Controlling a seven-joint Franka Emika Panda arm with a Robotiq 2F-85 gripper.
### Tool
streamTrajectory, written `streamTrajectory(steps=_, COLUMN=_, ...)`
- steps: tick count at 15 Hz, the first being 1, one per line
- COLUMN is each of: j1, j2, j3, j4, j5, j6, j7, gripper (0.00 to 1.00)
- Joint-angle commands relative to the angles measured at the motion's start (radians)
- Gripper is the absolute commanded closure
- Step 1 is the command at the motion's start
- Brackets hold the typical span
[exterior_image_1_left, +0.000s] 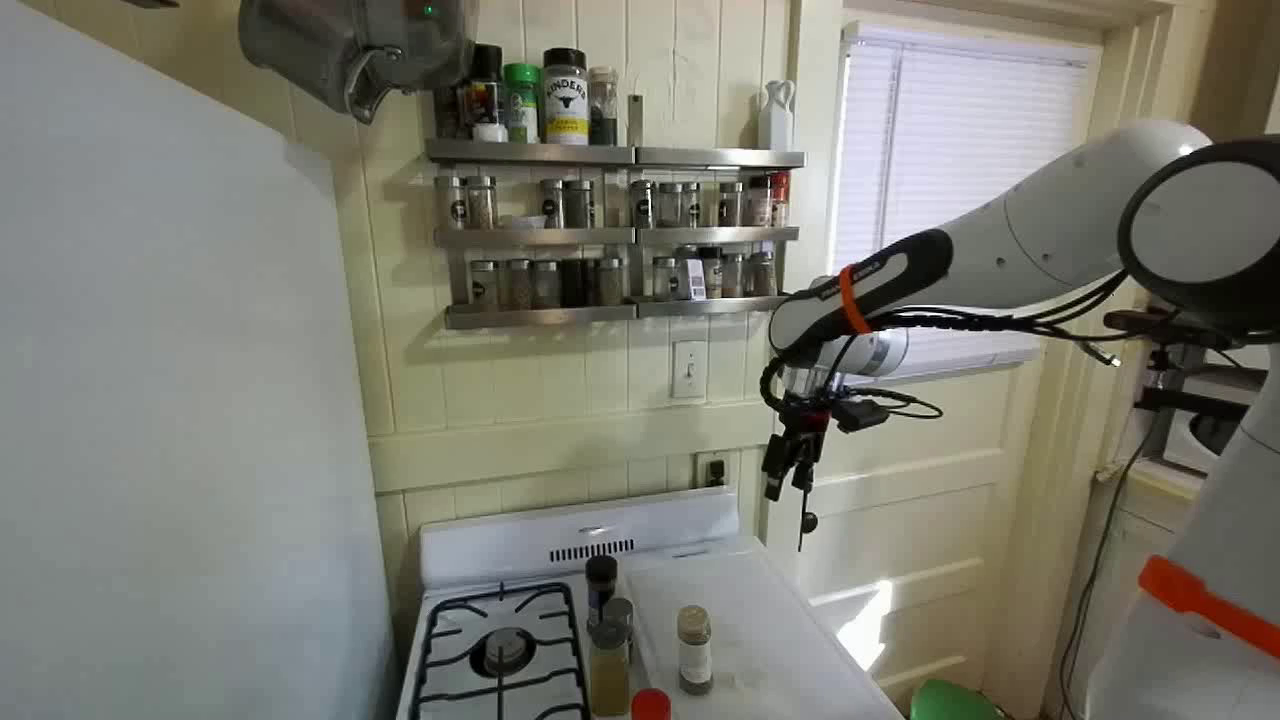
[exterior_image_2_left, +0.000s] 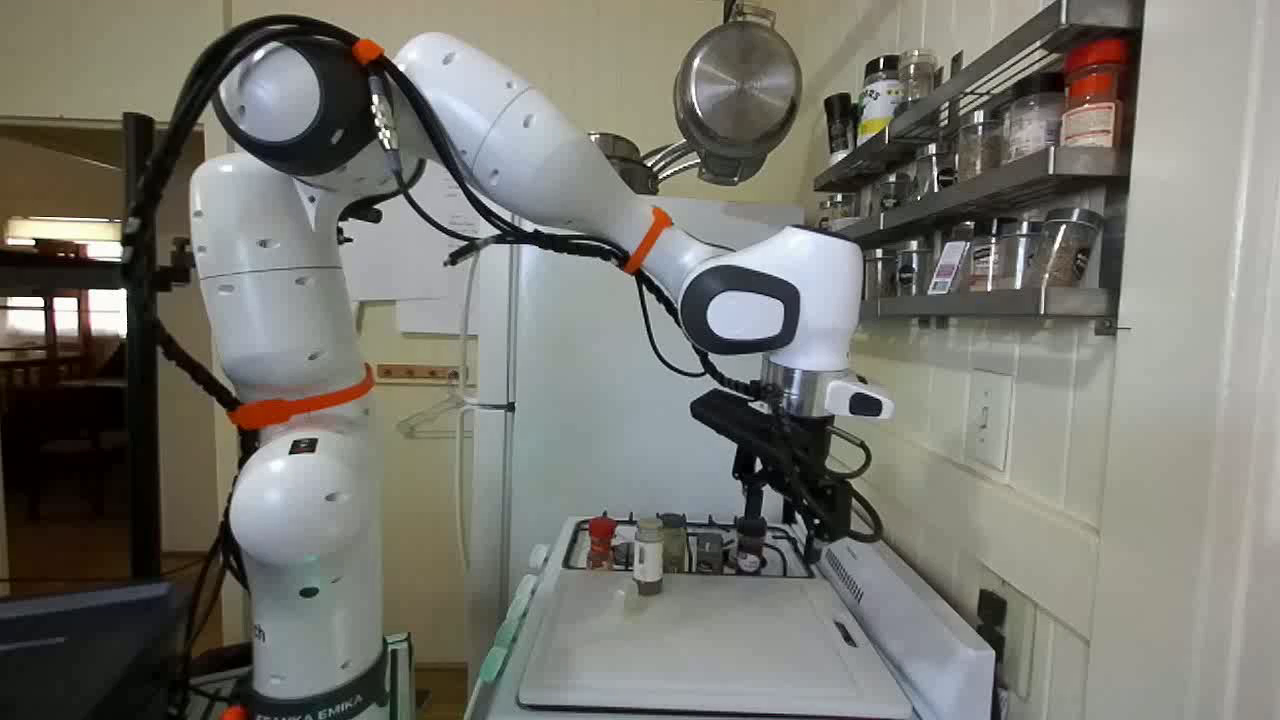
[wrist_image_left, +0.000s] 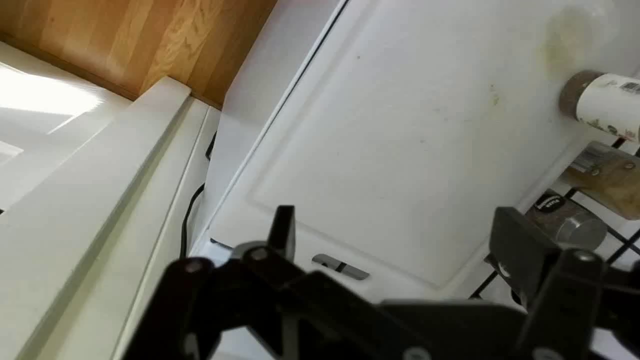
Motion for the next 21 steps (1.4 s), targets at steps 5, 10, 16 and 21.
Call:
streamTrajectory(steps=5, j1=-0.044, j2=0.003, j3=0.043, j4=0.001, j5=0.01, j6=-0.003, j7=-0.007, gripper=0.0)
streamTrajectory(steps=10, j1=-0.042, j2=0.045, j3=0.066, j4=0.037, j5=0.016, j6=0.016, j7=0.004, gripper=0.0)
streamTrajectory(steps=16, j1=-0.02, j2=0.248, j3=0.189, j4=0.258, j5=-0.007, j6=-0.025, j7=0.004, gripper=0.0)
streamTrajectory(steps=21, j1=-0.03, j2=0.357, j3=0.277, j4=0.373, j5=-0.011, j6=-0.074, j7=0.128, gripper=0.0)
